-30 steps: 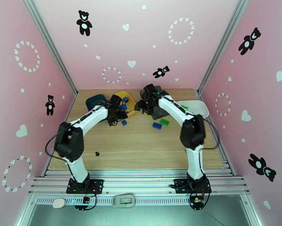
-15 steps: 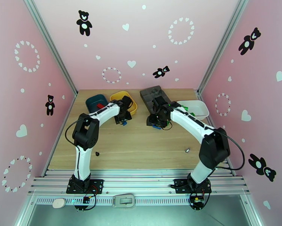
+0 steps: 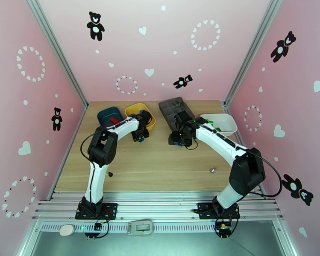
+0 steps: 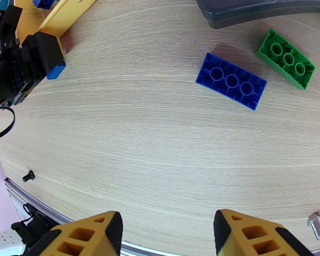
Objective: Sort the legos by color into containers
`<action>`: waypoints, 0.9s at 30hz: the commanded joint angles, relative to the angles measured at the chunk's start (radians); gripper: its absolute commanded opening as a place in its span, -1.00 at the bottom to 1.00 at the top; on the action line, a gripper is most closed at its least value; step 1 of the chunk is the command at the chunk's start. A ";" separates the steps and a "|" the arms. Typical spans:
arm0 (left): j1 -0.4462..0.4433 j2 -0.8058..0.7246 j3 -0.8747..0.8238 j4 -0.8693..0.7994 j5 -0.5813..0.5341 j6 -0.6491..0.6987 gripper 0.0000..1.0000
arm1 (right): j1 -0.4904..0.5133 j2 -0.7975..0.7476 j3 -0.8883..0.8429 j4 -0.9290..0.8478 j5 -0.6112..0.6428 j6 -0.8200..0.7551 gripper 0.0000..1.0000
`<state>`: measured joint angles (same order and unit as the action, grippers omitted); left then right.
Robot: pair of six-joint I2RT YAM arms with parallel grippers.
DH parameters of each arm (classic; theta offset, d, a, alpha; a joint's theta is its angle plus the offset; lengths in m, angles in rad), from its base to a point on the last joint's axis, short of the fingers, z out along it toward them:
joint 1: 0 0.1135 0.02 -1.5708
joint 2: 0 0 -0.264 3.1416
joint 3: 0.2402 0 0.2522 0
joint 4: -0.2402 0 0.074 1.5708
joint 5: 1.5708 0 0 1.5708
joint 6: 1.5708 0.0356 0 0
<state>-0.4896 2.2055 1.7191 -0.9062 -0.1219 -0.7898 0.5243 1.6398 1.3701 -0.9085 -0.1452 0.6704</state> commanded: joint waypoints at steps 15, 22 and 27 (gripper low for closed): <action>-0.082 -0.160 -0.139 0.031 0.001 0.019 -0.27 | 0.001 -0.024 -0.001 -0.020 0.032 0.009 0.20; -0.094 -0.306 -0.169 0.061 0.067 0.045 -0.24 | 0.001 -0.028 -0.038 -0.003 0.039 0.029 0.19; -0.056 -0.293 -0.032 0.005 0.076 0.101 -0.24 | 0.001 -0.031 -0.051 0.007 0.039 0.043 0.19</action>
<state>-0.5735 1.9110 1.6196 -0.8814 -0.0639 -0.7357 0.5243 1.6390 1.3323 -0.9043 -0.1211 0.6960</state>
